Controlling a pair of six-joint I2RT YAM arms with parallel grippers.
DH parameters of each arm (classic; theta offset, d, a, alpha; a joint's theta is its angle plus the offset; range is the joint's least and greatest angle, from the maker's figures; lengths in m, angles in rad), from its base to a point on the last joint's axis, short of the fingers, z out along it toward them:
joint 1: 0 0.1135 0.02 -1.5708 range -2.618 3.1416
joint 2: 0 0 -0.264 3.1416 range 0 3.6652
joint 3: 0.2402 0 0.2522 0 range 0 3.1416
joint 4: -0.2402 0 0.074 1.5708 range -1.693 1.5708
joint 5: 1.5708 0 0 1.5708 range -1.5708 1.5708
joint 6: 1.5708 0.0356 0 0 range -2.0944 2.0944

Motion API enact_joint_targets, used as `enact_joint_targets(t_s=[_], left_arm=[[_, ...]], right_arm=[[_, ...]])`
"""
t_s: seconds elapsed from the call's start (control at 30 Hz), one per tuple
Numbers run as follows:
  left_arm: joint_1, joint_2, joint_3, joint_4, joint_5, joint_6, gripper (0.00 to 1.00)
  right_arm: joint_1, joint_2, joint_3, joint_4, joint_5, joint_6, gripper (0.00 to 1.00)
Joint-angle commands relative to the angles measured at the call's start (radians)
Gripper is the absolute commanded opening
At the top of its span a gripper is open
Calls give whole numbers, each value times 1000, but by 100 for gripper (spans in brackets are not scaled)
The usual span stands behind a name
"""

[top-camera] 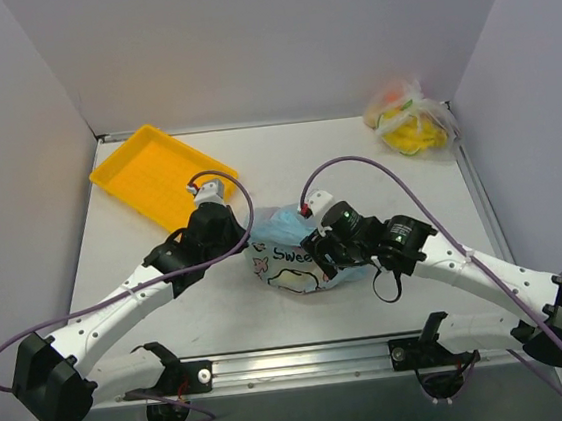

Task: Untie the knot of the plastic bag and take out the fruit

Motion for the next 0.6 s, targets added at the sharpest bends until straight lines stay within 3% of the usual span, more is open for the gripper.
enact_joint_targets(t_s=[0.0,0.23,0.4,0.43,0.53,0.57], left_arm=[[-6,-9,47,-1,33,-17,0],[-4,-20,63,-46,24,3,0],[5,-18,81,-72,12,20,0],[5,-18,84,-81,10,23,0],[17,-15,93,-93,0,37,0],[20,-17,95,-96,-11,41,0]], right_arm=[[22,31,-9,-28,150,-59,68],[41,106,-44,49,198,-131,72],[62,161,-84,89,233,-140,67],[64,165,-92,97,243,-139,64],[59,143,-128,133,325,-136,43],[53,134,-136,143,354,-136,30]])
